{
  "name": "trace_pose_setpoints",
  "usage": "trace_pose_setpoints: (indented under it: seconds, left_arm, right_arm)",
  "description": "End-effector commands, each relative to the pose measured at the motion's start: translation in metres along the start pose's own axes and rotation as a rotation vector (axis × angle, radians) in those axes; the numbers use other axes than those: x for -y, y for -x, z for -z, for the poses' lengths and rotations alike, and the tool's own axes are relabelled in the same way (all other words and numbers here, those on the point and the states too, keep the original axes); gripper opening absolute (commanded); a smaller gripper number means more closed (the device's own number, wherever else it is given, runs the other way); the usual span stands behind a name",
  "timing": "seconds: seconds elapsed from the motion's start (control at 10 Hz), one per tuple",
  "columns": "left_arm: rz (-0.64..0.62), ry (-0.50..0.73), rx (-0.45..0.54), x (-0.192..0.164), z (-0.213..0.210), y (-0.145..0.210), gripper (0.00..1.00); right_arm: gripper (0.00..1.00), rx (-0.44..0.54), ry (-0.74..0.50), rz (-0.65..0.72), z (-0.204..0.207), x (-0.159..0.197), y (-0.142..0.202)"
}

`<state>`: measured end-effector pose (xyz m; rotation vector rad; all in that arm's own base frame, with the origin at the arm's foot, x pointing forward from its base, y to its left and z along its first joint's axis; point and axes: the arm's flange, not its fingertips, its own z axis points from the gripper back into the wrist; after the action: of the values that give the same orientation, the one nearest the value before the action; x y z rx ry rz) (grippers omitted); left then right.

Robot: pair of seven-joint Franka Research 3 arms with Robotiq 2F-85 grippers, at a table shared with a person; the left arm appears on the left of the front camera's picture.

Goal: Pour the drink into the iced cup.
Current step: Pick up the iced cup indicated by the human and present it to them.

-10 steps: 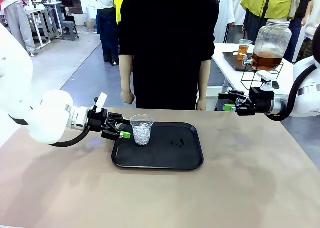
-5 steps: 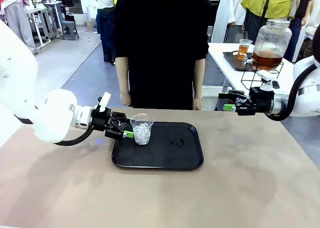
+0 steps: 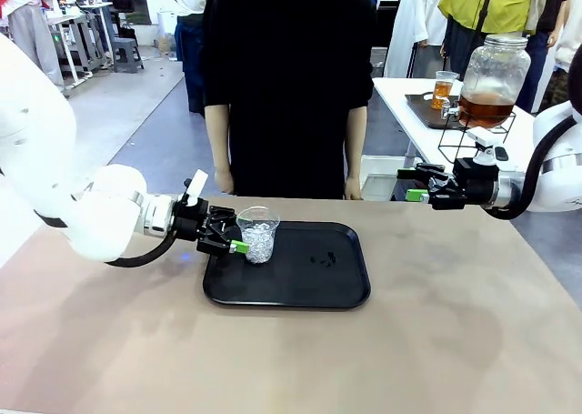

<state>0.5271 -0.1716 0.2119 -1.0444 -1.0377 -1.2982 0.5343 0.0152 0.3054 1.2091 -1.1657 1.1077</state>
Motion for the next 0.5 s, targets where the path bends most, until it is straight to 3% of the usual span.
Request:
trace_pose_setpoints:
  seconds: [0.0, 0.4]
  left_arm:
    - [-0.007, -0.011, 0.031, -0.006, 0.011, 0.001, 1.0]
    - [-0.04, -0.011, 0.051, -0.004, 0.026, 0.004, 1.0]
  right_arm:
    - [1.0, 0.0, -0.001, -0.007, 0.0, 0.002, -0.003]
    - [1.0, 0.0, -0.001, -0.007, 0.0, 0.002, -0.003]
